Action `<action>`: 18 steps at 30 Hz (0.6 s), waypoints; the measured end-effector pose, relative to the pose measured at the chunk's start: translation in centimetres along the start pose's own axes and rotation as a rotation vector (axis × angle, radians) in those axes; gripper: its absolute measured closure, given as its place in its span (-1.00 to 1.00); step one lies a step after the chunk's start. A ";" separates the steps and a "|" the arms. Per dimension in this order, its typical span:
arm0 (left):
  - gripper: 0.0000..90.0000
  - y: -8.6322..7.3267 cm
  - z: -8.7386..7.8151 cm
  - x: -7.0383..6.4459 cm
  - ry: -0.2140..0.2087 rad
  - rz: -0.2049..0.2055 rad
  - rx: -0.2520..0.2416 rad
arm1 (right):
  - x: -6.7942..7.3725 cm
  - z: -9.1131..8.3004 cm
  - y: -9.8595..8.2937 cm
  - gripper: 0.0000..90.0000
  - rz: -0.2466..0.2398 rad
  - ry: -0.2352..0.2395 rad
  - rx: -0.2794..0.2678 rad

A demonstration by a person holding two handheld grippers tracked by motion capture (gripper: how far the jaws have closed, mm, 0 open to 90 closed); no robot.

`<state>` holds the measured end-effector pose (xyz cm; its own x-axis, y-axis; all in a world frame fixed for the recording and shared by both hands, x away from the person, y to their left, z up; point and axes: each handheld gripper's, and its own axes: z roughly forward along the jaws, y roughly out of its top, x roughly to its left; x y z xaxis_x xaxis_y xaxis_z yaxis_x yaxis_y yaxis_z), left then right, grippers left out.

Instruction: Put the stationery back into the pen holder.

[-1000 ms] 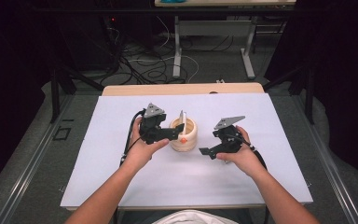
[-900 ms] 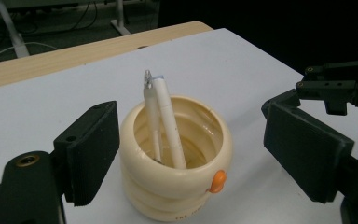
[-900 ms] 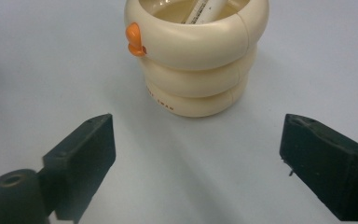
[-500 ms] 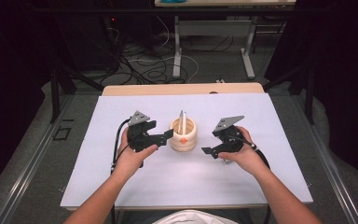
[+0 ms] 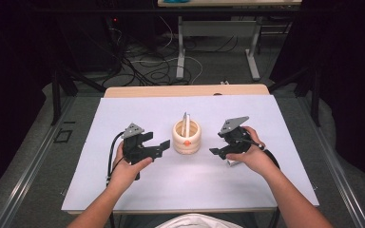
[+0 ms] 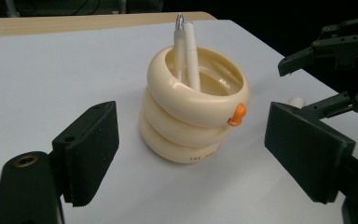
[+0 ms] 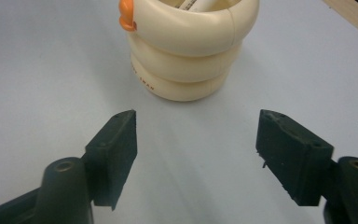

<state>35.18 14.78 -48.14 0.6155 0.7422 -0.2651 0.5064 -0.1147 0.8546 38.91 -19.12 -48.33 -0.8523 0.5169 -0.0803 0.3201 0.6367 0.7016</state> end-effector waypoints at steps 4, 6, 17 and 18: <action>-0.60 -0.4 -0.6 0.2 0.002 0.002 -0.007 | -0.1 0.1 0.1 -0.23 -0.037 0.005 0.012; -0.60 -0.6 -0.8 0.3 0.001 0.000 -0.009 | 0.0 0.1 0.2 -0.19 -0.068 -0.010 0.024; -0.59 -1.5 -1.1 1.0 0.008 -0.004 0.002 | -0.1 0.2 -0.4 -0.12 -0.218 -0.050 0.136; -0.60 -1.6 -1.1 1.1 0.007 -0.006 0.005 | -0.1 0.1 -0.5 -0.12 -0.226 -0.046 0.142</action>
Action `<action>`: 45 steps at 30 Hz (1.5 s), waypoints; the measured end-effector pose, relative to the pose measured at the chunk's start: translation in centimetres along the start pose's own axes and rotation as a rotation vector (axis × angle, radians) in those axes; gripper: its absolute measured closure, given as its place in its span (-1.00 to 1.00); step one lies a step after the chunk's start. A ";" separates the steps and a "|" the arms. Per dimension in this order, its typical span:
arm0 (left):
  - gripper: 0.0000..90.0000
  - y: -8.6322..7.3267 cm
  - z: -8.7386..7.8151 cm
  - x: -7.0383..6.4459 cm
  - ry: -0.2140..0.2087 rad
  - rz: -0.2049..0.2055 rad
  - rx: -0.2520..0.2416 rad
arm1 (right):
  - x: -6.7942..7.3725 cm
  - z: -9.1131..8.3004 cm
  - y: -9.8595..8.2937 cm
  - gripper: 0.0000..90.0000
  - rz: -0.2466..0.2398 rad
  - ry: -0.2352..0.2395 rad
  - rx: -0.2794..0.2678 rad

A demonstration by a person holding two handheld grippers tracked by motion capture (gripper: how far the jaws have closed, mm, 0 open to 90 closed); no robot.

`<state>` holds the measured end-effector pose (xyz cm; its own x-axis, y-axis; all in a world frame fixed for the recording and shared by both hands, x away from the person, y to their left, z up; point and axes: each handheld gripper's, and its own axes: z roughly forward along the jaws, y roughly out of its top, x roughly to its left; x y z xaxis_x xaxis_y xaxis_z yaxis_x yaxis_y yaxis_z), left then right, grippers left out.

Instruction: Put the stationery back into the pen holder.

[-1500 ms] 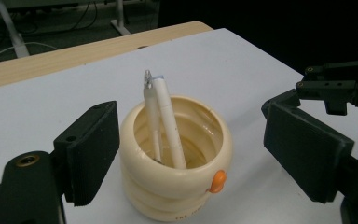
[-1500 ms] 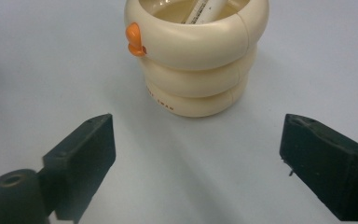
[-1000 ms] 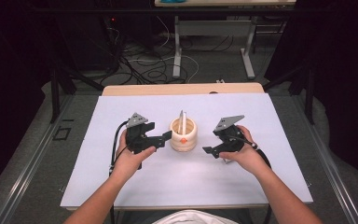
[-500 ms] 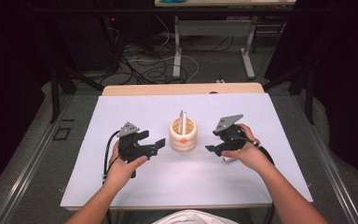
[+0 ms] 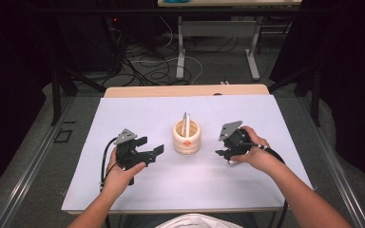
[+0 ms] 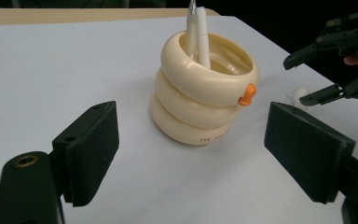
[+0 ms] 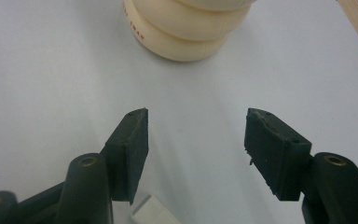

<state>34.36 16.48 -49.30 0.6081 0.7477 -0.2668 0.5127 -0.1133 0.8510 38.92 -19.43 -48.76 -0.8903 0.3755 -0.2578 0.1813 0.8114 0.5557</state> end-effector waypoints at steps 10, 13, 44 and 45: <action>-0.60 -0.3 0.3 0.2 -0.001 0.000 0.012 | -0.2 -1.0 -0.8 -0.08 -0.109 -0.054 0.063; -0.60 -0.4 0.3 0.1 -0.002 -0.002 0.012 | -0.3 -1.1 -1.2 -0.04 -0.116 -0.032 0.061; -0.60 -0.7 0.7 0.1 0.001 -0.002 0.041 | -0.2 -1.1 -4.4 0.21 -0.478 0.030 0.269; -0.60 -0.7 0.7 0.0 0.001 -0.002 0.041 | -0.2 -1.2 -4.5 0.22 -0.481 0.033 0.279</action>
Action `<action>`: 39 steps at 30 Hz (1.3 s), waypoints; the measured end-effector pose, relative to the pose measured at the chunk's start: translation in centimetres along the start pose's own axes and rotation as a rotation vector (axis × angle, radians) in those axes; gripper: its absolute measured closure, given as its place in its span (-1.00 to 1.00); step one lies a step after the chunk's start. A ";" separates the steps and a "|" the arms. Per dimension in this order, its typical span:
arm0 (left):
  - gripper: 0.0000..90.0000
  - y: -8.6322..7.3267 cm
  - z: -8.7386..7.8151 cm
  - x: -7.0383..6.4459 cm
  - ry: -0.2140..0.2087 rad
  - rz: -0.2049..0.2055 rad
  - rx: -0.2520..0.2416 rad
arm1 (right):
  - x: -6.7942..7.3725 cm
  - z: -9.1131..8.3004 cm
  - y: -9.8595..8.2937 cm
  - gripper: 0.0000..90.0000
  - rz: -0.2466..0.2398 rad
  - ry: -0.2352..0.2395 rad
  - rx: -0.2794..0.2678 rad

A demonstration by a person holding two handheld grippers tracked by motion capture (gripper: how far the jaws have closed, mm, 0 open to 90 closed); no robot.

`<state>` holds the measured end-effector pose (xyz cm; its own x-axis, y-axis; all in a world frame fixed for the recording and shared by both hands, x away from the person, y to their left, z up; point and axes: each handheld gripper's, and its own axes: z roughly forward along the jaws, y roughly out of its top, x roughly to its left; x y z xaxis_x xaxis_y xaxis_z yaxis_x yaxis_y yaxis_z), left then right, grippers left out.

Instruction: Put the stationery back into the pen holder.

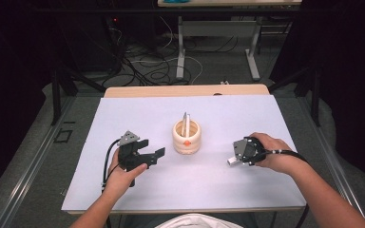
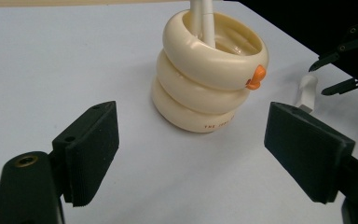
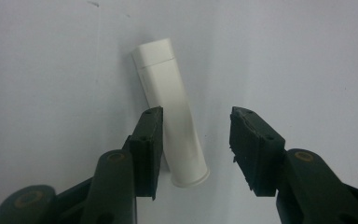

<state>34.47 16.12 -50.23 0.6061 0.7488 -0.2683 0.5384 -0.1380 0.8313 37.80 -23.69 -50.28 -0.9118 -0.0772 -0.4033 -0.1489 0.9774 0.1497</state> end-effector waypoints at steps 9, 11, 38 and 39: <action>-0.60 -0.1 0.1 0.0 0.005 0.002 -0.001 | 0.2 0.5 -0.4 0.23 -0.063 0.025 0.047; -0.60 -0.1 0.1 0.0 0.006 0.001 0.002 | 0.4 0.7 -0.5 0.23 -0.062 0.017 0.046; -0.60 -0.1 0.2 0.0 -0.001 -0.001 0.009 | 0.8 2.6 0.3 0.47 -0.204 0.037 0.164; -0.60 -0.1 0.2 0.0 0.000 -0.003 0.014 | 0.9 2.5 0.4 0.48 -0.220 0.034 0.167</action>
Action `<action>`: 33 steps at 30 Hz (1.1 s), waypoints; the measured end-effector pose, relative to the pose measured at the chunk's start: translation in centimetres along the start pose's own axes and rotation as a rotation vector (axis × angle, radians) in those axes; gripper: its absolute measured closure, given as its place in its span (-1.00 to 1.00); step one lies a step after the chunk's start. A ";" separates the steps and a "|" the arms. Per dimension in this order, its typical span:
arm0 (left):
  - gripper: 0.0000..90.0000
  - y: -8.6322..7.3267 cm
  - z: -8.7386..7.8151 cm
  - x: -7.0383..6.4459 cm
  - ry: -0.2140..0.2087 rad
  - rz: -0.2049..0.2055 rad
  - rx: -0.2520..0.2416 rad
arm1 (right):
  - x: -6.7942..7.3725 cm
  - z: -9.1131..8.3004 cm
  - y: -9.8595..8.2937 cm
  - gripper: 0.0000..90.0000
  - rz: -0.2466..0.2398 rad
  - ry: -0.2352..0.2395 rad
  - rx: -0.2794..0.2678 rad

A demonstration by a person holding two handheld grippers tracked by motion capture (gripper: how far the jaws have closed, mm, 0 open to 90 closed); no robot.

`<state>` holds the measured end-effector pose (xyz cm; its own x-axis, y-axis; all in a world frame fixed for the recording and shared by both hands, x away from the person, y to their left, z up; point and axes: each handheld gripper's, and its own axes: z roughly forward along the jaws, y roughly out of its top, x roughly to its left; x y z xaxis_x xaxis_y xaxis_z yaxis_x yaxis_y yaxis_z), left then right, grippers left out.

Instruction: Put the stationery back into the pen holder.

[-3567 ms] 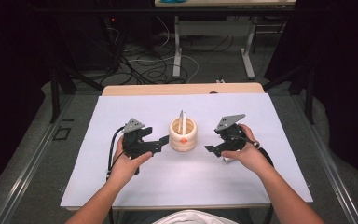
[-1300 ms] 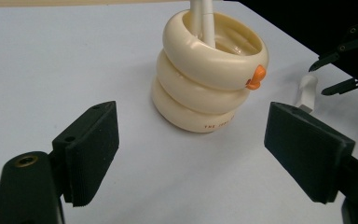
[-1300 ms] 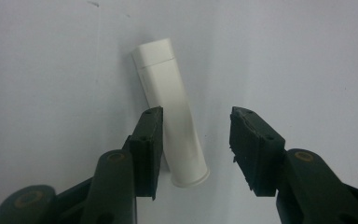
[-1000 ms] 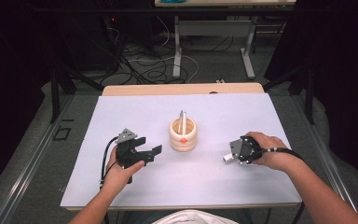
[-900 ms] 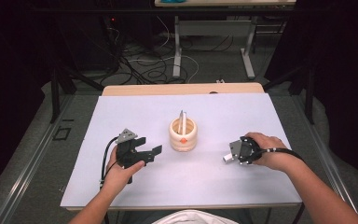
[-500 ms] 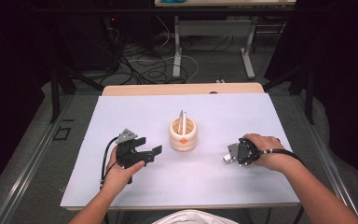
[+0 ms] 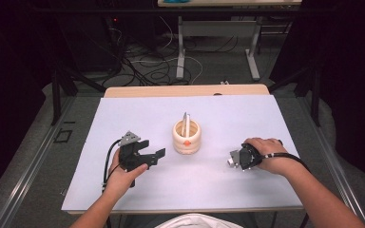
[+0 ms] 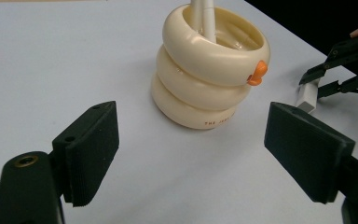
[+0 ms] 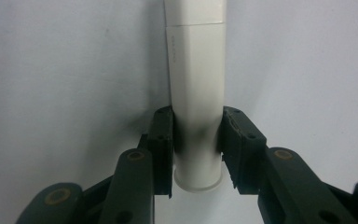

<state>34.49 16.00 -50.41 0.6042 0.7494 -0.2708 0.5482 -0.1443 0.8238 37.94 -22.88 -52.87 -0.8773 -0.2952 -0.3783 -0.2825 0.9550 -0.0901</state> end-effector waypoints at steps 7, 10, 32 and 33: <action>-0.60 0.0 0.1 0.0 0.001 -0.004 0.000 | 0.3 0.0 0.1 0.50 -0.023 -0.024 0.000; -0.60 -0.1 0.1 0.0 0.002 -0.005 0.000 | 0.4 -0.1 0.1 0.50 -0.018 -0.027 0.000; -0.59 -0.1 0.1 0.1 0.007 -0.004 0.002 | -0.2 -2.2 2.2 0.50 0.032 -0.171 -0.102; -0.60 -0.1 0.1 0.1 0.007 -0.003 0.001 | 0.0 -2.1 2.3 0.50 0.038 -0.217 -0.144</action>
<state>34.56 16.06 -50.54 0.5985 0.7544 -0.2696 0.5508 -0.1431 0.8223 36.52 -20.76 -51.11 -0.7890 -0.2315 -0.5691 -0.3171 0.9468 0.0543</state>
